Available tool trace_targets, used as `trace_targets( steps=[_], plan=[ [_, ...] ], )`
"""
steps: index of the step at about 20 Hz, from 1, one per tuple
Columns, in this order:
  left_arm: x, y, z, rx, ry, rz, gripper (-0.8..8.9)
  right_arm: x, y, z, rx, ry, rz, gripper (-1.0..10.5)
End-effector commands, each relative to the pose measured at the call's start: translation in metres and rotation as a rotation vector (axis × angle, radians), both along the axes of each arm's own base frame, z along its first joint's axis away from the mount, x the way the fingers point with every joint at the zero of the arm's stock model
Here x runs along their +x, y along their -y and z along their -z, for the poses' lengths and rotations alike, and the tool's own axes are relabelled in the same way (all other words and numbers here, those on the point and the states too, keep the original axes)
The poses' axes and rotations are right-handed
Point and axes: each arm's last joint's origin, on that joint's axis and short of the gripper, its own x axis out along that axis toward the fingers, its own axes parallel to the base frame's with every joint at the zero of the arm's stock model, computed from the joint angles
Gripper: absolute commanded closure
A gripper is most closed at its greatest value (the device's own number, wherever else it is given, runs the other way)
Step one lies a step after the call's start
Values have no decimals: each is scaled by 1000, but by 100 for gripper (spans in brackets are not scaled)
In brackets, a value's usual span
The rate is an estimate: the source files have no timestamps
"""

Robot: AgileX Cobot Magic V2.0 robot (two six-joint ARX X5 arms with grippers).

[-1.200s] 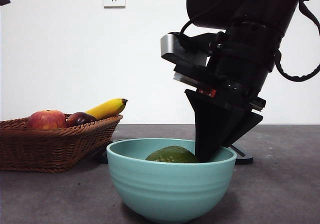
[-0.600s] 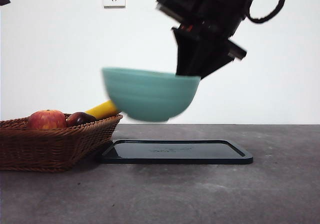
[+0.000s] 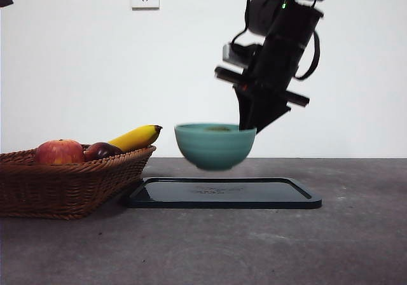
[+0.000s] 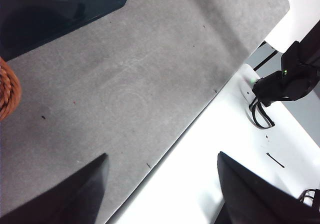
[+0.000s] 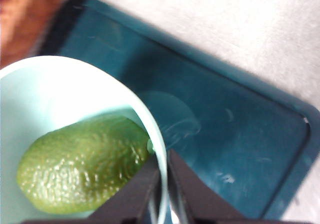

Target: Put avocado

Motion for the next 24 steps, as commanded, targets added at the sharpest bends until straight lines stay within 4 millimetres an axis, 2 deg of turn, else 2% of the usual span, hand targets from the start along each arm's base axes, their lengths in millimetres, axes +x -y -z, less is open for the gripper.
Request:
trace_targets(
  steps=[1, 8, 11, 12, 14, 16, 18, 20, 24],
  plan=[
    [1, 1, -3, -7, 18, 13, 470, 11, -5, 11, 3, 6, -11, 936],
    [1, 1, -3, -7, 18, 13, 470, 25, -2, 38, -11, -20, 5, 936],
    [1, 1, -3, -7, 18, 13, 471, 26, -3, 41, -11, -23, 4, 935],
    [1, 1, -3, -7, 18, 13, 471, 25, -3, 41, -12, -26, 4, 920],
    [1, 1, -3, -7, 18, 13, 471, 25, -2, 41, -11, -44, 26, 769],
    [1, 1, -3, -7, 18, 13, 470, 23, -1, 38, -12, -44, 29, 769],
    [1, 1, -3, -7, 18, 13, 470, 20, 1, 23, 1, -13, 30, 769],
    [1, 1, -3, -7, 18, 13, 470, 12, 7, 0, 13, 15, 36, 769],
    [1, 1, -3, -8, 19, 13, 470, -29, 22, -66, 28, 70, 1, 769]
  ],
)
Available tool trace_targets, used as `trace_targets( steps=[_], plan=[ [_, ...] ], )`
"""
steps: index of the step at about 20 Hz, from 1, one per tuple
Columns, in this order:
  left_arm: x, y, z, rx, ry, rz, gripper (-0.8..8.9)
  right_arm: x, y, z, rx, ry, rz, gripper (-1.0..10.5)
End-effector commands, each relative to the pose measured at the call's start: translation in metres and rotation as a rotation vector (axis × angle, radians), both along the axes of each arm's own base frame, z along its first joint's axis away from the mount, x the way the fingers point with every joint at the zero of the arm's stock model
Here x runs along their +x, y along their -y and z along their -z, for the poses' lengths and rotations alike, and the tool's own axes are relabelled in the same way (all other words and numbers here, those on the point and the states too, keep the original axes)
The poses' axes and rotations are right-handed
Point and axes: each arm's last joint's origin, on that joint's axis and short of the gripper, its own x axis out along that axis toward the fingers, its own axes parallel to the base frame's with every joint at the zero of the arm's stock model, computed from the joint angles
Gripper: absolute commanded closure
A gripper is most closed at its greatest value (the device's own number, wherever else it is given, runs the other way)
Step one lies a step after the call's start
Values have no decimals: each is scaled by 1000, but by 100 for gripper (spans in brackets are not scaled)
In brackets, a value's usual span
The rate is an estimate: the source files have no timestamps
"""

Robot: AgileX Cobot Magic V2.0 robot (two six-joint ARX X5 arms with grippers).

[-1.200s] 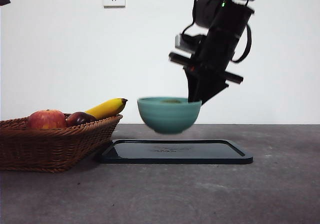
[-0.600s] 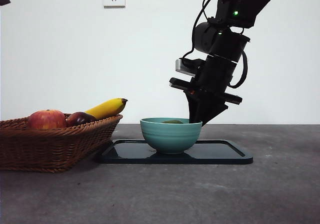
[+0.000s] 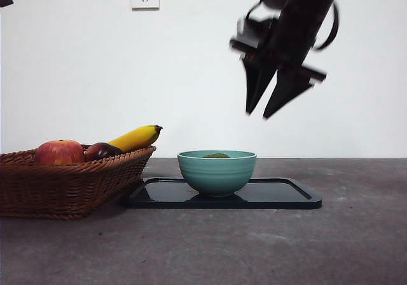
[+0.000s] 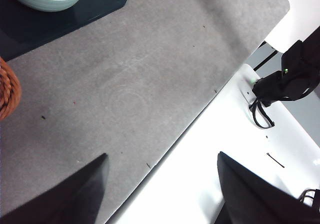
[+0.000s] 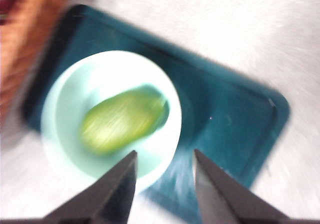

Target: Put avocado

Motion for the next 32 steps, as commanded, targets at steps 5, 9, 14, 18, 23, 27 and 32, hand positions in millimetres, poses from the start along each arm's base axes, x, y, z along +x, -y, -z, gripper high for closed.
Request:
trace_targets(
  steps=[5, 9, 14, 18, 23, 27, 32],
  plan=[
    [1, 1, -3, -9, 22, 13, 470, -89, 10, -105, 87, 211, -102, 769],
    [1, 1, -4, -10, 25, 13, 471, -141, 20, -128, 124, 270, -162, 769],
    [1, 1, -4, -12, 29, 13, 470, -185, 42, -97, 131, 270, -185, 769],
    [1, 1, -4, -12, 29, 13, 470, -217, 57, -56, 192, 197, -258, 769],
    [1, 1, -4, -11, 29, 13, 470, -235, 64, -32, 229, 162, -302, 770],
    [1, 1, -4, -11, 29, 13, 472, -235, 64, -32, 230, 164, -302, 770],
    [1, 1, -4, -11, 29, 13, 741, -235, 64, -32, 229, 163, -303, 940]
  ],
)
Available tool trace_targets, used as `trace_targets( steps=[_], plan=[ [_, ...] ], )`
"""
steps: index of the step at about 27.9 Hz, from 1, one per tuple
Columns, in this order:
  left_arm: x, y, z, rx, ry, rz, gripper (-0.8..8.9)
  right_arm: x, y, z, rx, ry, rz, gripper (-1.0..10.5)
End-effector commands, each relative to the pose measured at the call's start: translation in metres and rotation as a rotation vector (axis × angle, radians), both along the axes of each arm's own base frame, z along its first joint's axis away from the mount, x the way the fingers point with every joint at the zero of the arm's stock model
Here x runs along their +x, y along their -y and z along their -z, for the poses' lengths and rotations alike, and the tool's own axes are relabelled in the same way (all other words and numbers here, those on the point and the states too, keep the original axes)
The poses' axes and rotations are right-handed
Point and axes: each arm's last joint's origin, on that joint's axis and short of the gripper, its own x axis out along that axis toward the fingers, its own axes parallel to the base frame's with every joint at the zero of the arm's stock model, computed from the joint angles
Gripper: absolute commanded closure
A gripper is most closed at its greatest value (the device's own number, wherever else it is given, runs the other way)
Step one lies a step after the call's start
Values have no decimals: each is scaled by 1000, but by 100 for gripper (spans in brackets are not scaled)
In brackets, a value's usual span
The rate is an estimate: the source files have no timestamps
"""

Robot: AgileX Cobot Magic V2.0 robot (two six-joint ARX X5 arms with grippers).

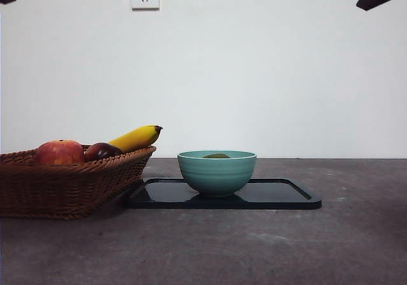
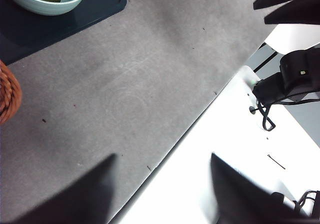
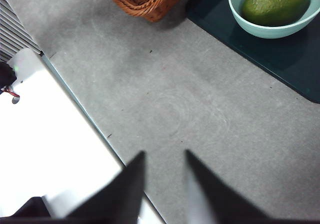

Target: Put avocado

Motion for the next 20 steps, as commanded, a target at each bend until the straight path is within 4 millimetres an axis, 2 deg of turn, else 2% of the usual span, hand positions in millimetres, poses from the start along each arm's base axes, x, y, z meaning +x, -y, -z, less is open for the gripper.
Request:
trace_targets(
  steps=[1, 20],
  plan=[
    [1, 1, -3, -7, 19, 13, 814, 1, -2, -3, 9, 12, -10, 940],
    [0, 1, -3, -6, 16, 13, 805, 1, -2, -3, 7, 12, -8, 940]
  ],
)
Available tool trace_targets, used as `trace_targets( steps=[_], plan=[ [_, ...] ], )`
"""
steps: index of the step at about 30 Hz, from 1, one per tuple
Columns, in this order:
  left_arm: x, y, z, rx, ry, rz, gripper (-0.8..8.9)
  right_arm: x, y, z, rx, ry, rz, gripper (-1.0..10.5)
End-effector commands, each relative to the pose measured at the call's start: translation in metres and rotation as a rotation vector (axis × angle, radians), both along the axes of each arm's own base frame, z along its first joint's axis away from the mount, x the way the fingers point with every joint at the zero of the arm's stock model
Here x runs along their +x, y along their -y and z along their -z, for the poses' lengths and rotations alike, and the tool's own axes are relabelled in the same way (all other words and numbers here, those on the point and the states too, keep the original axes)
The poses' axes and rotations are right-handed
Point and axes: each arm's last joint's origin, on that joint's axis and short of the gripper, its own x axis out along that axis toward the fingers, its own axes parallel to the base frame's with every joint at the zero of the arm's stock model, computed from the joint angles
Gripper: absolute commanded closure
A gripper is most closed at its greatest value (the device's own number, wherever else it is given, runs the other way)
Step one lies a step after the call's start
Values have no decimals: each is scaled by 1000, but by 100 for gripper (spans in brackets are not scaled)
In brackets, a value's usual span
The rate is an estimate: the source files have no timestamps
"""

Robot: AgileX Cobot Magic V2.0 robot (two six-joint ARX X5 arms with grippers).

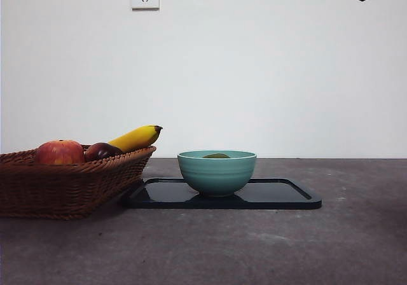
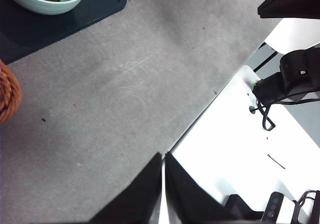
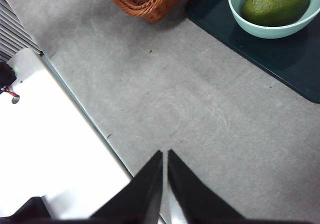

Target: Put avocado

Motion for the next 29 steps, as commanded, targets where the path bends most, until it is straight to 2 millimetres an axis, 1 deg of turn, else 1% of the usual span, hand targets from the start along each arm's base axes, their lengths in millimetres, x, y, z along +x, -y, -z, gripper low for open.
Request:
trace_targets(
  steps=[1, 10, 12, 14, 16, 18, 20, 22, 24, 26, 29],
  plan=[
    [1, 1, -3, -7, 18, 13, 805, 1, -2, -3, 8, 12, -8, 940],
    [-1, 0, -6, -5, 52, 17, 805, 1, -2, -3, 8, 12, -8, 940],
    [-1, -1, -9, -12, 101, 16, 805, 1, -2, -3, 8, 12, -8, 940],
    [0, -5, -16, -6, 250, 2, 805, 1, -2, -3, 8, 12, -8, 940],
    [3, -11, -27, -13, 456, -45, 805, 1, -2, -3, 8, 12, -8, 940],
    [3, -19, -36, -22, 639, -121, 805, 1, -2, -3, 8, 12, -8, 940],
    [2, -27, -40, -22, 802, -233, 805, 1, -2, -3, 8, 12, -8, 940],
    [-1, -36, -36, -8, 942, -372, 805, 1, -2, -3, 8, 12, -8, 940],
    [-5, -44, -25, 6, 1017, -498, 805, 1, -2, -3, 8, 12, -8, 940],
    [-8, -50, -10, 31, 1047, -592, 805, 1, -2, -3, 8, 12, -8, 940],
    [-13, -57, 19, 87, 1042, -692, 805, 1, -2, -3, 8, 12, -8, 940]
  ],
)
